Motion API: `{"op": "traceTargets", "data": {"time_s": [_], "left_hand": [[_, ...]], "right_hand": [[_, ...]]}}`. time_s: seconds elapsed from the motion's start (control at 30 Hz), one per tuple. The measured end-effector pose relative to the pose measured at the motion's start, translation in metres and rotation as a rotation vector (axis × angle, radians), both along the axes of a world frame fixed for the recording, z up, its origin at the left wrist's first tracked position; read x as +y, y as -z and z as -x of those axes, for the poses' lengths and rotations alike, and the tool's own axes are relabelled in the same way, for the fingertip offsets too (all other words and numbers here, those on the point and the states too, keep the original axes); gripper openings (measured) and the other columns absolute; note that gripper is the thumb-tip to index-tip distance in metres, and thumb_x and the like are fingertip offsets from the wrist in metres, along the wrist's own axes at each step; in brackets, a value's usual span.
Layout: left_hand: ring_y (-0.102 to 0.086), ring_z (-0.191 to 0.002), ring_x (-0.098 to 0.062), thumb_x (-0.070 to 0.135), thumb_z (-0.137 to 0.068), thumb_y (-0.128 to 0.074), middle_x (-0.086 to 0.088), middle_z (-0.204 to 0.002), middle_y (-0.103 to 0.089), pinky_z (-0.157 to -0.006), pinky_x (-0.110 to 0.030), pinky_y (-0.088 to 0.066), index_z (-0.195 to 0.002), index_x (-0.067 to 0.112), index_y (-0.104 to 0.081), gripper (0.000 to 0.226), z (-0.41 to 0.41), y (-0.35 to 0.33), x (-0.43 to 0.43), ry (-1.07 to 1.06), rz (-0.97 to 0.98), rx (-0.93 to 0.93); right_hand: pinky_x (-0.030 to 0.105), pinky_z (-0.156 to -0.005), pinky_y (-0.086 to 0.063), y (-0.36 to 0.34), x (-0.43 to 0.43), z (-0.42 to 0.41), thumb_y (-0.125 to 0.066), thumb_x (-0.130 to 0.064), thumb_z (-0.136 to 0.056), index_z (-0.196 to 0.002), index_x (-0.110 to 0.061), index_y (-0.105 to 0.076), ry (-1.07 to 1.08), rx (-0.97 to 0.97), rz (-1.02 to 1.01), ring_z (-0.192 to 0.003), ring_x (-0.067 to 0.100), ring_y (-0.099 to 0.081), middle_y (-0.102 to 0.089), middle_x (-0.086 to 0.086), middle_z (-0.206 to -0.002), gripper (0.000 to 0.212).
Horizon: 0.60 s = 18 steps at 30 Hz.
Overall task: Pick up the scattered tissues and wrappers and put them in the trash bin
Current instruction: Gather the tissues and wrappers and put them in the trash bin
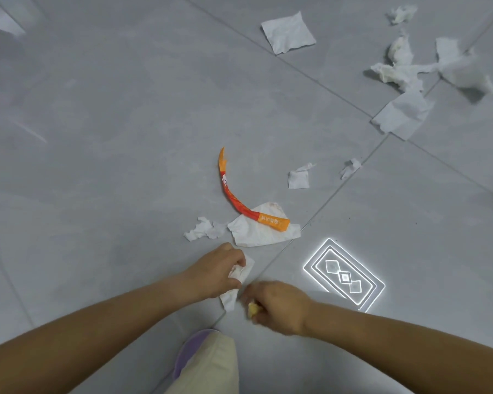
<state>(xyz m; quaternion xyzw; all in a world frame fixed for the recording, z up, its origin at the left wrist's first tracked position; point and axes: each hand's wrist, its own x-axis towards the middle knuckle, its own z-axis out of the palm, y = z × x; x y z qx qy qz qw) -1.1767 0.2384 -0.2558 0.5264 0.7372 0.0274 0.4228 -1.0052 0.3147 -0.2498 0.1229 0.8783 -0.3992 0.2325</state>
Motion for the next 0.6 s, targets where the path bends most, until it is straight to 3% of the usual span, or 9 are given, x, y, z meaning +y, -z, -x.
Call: {"op": "traceTargets", "data": {"time_s": [0.13,0.2,0.33,0.43,0.5,0.6], "left_hand": [[-0.051,-0.094,-0.013,0.022,-0.077,-0.070,0.006,-0.112,-0.038,-0.076,-0.021,-0.041,-0.116,0.020,-0.050,0.044,0.001,0.000,-0.001,0.051,0.009,0.002],[-0.049,-0.095,-0.013,0.019,-0.078,-0.068,0.005,-0.114,-0.037,-0.078,-0.023,-0.041,-0.120,0.020,-0.047,0.046,-0.002,0.001,-0.003,0.103,0.006,0.023],[-0.046,-0.095,-0.013,0.017,-0.080,-0.064,0.002,-0.119,-0.039,-0.077,-0.023,-0.038,-0.121,0.021,-0.045,0.046,-0.010,0.004,-0.003,0.108,-0.033,0.037],[-0.049,-0.103,-0.018,0.017,-0.077,-0.066,0.002,-0.114,-0.042,-0.081,-0.027,-0.041,-0.118,0.021,-0.043,0.047,-0.023,0.005,0.004,0.070,-0.081,-0.023],[-0.050,-0.104,-0.018,0.020,-0.076,-0.068,0.003,-0.110,-0.045,-0.081,-0.026,-0.042,-0.114,0.022,-0.042,0.046,-0.032,0.006,0.011,0.034,-0.122,-0.062],[-0.048,-0.110,-0.014,0.025,-0.075,-0.072,0.001,-0.120,-0.047,-0.086,-0.024,-0.044,-0.127,0.021,-0.038,0.063,-0.036,0.010,0.016,-0.009,-0.164,-0.094]], "right_hand": [[0.041,-0.070,-0.044,0.012,-0.009,-0.004,-0.044,-0.005,-0.088,-0.121,-0.004,-0.044,-0.291,0.058,-0.263,-0.094,0.038,-0.054,-0.050,0.018,-0.116,0.032],[0.040,-0.068,-0.043,0.014,0.000,-0.006,-0.044,-0.003,-0.087,-0.117,-0.004,-0.045,-0.244,0.056,-0.263,-0.094,0.037,-0.054,-0.049,0.017,-0.115,0.030],[0.039,-0.081,-0.048,0.009,0.030,-0.005,-0.046,-0.014,-0.089,-0.106,-0.009,-0.055,0.038,0.091,-0.138,-0.095,0.028,-0.056,-0.053,0.011,-0.109,0.019],[0.029,-0.081,-0.044,0.004,0.039,0.003,-0.053,-0.016,-0.087,-0.097,-0.008,-0.059,0.217,0.136,-0.055,-0.093,0.026,-0.055,-0.056,0.011,-0.102,0.014],[0.029,-0.080,-0.046,0.003,0.037,0.004,-0.054,-0.015,-0.087,-0.099,-0.008,-0.059,0.197,0.152,-0.048,-0.093,0.026,-0.056,-0.052,0.009,-0.109,0.015],[0.029,-0.073,-0.047,0.010,0.033,-0.002,-0.052,-0.017,-0.088,-0.103,-0.012,-0.060,0.092,0.172,-0.141,-0.088,0.028,-0.058,-0.040,0.007,-0.131,0.018]]}}
